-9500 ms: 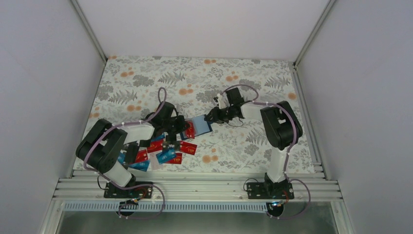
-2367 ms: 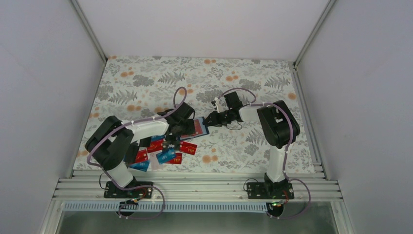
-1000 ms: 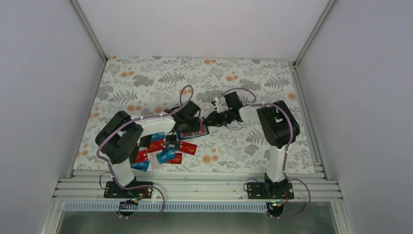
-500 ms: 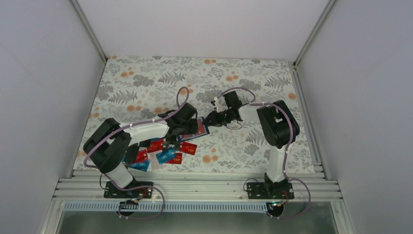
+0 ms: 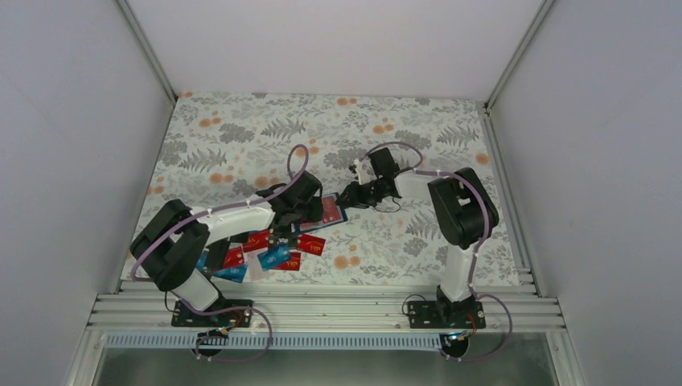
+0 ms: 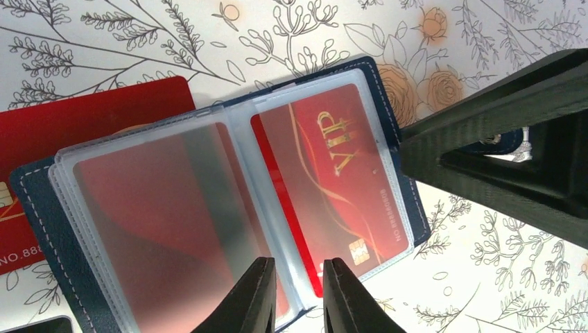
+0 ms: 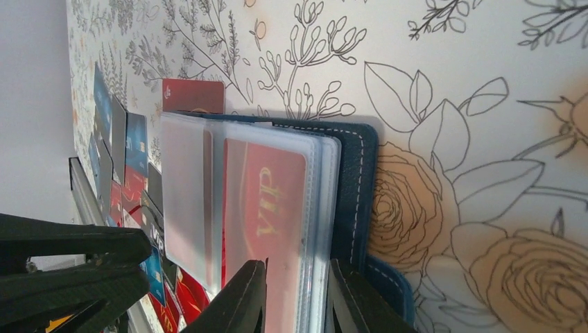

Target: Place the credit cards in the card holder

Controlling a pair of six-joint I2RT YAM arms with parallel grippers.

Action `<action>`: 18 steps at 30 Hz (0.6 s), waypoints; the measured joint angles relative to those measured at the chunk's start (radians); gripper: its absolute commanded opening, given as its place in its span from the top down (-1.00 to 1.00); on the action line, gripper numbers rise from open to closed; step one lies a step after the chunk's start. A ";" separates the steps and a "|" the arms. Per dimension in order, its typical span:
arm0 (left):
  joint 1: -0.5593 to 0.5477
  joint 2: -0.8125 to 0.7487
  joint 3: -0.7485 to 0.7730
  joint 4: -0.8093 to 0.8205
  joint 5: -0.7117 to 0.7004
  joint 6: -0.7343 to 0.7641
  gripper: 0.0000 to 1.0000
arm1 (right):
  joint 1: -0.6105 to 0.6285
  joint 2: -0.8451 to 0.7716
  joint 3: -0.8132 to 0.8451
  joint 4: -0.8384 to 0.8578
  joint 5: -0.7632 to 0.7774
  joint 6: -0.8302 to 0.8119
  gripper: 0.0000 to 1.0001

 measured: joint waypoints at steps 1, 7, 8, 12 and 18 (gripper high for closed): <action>0.000 0.000 -0.002 0.001 0.000 0.000 0.66 | 0.000 -0.010 -0.003 -0.007 0.005 0.001 0.48; 0.000 0.010 -0.006 0.008 0.000 0.016 0.88 | 0.000 -0.075 -0.042 -0.018 0.011 0.004 0.46; 0.000 0.015 -0.006 0.010 0.001 0.016 0.91 | 0.000 -0.083 -0.049 -0.018 0.011 0.007 0.46; 0.000 0.039 -0.006 0.011 0.000 0.021 0.95 | 0.000 -0.093 -0.066 -0.018 0.002 0.011 0.45; 0.000 0.062 -0.005 0.026 0.001 0.022 0.95 | 0.003 -0.093 -0.075 -0.017 -0.011 0.016 0.45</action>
